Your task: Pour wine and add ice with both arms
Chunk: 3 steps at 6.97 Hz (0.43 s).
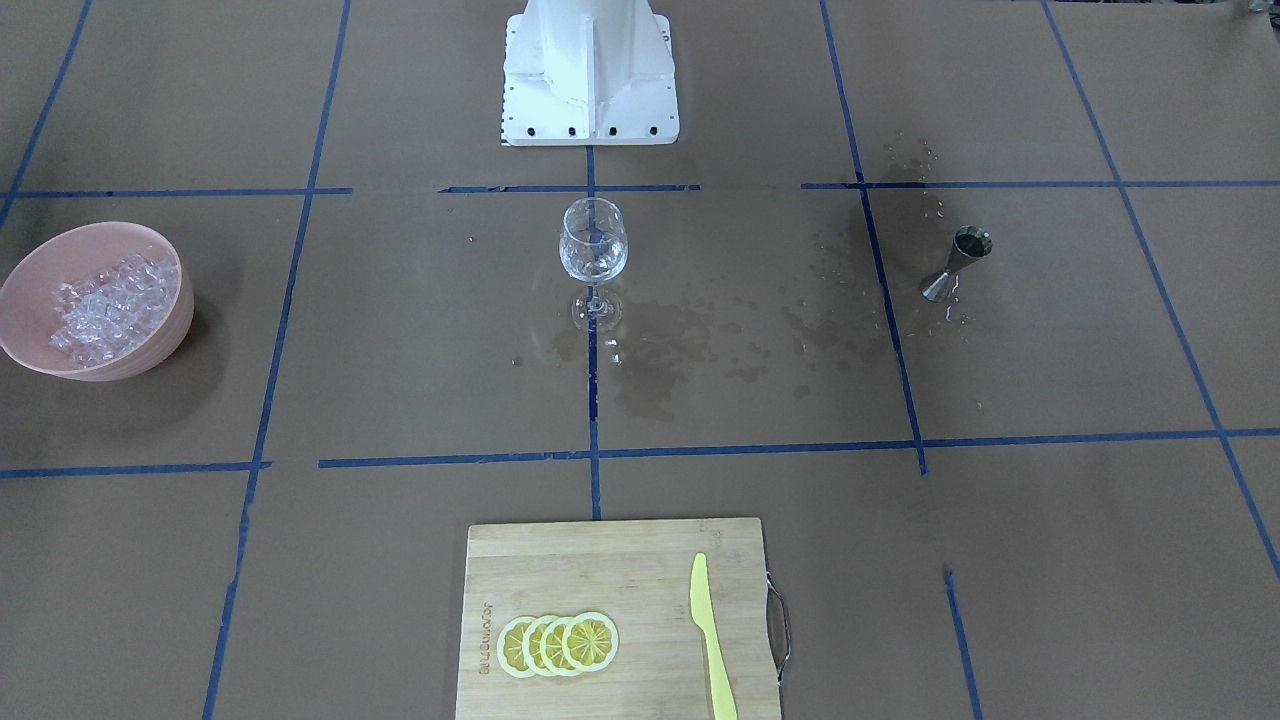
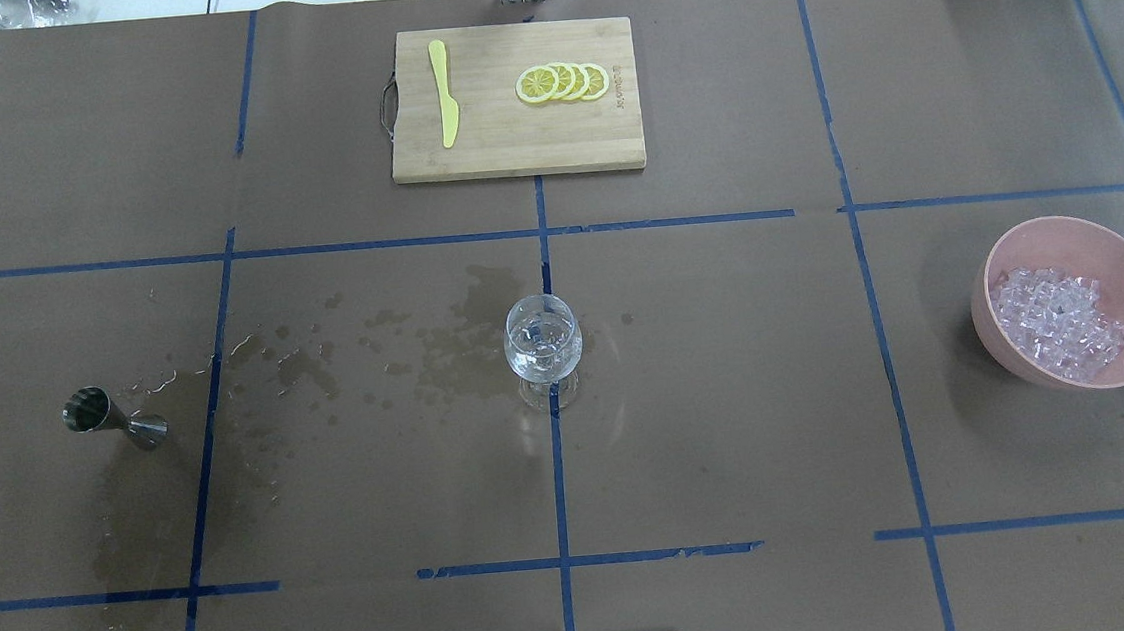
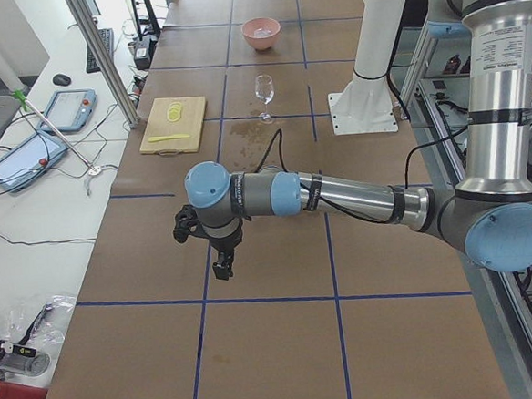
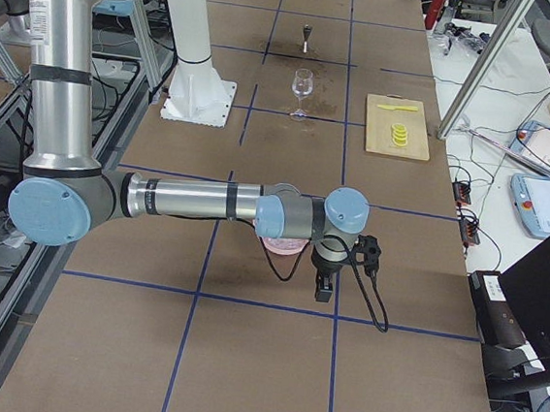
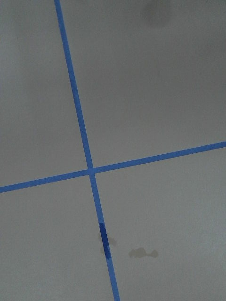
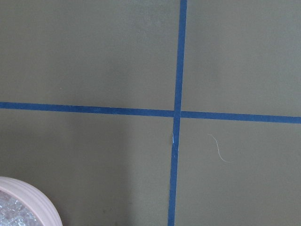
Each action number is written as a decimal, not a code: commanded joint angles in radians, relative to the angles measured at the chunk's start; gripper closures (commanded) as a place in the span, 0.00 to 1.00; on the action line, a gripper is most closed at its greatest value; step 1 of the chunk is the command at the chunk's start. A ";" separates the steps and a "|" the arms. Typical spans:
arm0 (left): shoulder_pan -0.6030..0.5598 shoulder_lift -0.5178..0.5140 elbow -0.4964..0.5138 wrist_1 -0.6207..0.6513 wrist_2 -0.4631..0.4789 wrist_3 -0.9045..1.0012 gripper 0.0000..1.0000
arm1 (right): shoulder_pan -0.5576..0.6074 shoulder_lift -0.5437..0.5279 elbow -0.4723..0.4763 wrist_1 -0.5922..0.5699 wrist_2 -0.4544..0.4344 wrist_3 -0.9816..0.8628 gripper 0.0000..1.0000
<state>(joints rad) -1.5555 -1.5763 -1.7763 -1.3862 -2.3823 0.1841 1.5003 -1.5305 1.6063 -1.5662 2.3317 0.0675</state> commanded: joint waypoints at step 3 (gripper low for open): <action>0.011 0.001 -0.066 0.021 -0.002 0.000 0.00 | -0.002 0.000 0.000 0.000 0.005 0.002 0.00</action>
<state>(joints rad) -1.5495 -1.5762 -1.8384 -1.3677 -2.3826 0.1892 1.4992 -1.5309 1.6061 -1.5662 2.3338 0.0685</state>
